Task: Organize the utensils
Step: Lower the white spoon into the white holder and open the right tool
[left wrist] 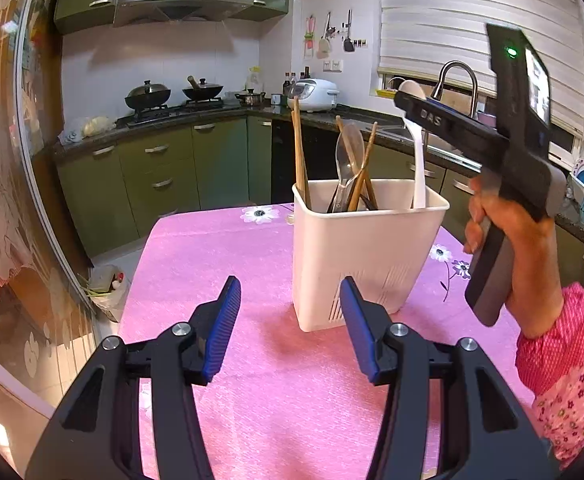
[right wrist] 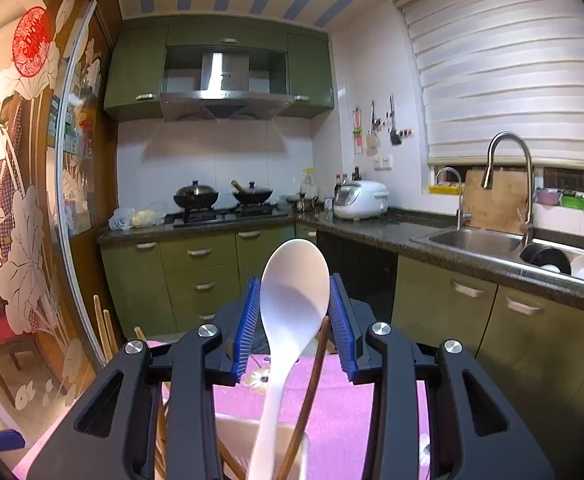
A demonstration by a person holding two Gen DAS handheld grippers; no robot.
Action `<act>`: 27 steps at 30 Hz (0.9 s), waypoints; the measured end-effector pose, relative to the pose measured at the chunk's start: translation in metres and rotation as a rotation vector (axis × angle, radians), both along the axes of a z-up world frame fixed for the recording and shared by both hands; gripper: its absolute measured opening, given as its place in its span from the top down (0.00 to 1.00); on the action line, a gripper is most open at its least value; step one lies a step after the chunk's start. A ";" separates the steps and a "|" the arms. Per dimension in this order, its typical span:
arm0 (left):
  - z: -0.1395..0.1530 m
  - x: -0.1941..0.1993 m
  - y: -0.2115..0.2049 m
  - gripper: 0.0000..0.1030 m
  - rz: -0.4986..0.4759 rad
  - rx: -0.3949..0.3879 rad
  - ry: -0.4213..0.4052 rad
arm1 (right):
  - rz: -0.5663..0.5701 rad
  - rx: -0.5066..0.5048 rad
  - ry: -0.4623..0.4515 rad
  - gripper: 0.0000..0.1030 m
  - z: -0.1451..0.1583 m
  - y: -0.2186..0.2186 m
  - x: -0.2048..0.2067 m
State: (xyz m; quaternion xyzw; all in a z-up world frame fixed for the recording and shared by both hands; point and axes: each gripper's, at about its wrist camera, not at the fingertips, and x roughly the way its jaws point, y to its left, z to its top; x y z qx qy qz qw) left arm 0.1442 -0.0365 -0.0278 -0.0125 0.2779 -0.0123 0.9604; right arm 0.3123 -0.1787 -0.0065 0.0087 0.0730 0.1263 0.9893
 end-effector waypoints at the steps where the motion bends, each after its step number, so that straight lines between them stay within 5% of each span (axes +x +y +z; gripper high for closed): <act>1: 0.000 0.000 0.000 0.52 -0.002 -0.001 0.002 | 0.008 -0.002 0.006 0.65 -0.003 -0.001 -0.002; 8: 0.000 0.001 -0.009 0.52 -0.023 0.003 0.010 | 0.015 -0.046 0.020 0.65 -0.030 0.002 -0.014; 13: 0.001 -0.002 -0.011 0.52 -0.030 0.002 0.011 | 0.021 -0.063 -0.001 0.45 -0.040 -0.002 -0.038; 18: -0.001 -0.010 -0.016 0.46 -0.035 -0.014 0.015 | 0.044 -0.059 0.013 0.40 -0.043 -0.014 -0.078; 21: 0.000 -0.017 -0.019 0.45 -0.037 -0.028 0.007 | 0.065 -0.054 0.048 0.29 -0.047 -0.024 -0.114; 27: 0.000 -0.038 -0.023 0.26 -0.035 -0.051 -0.014 | 0.072 -0.064 0.154 0.11 -0.070 -0.049 -0.180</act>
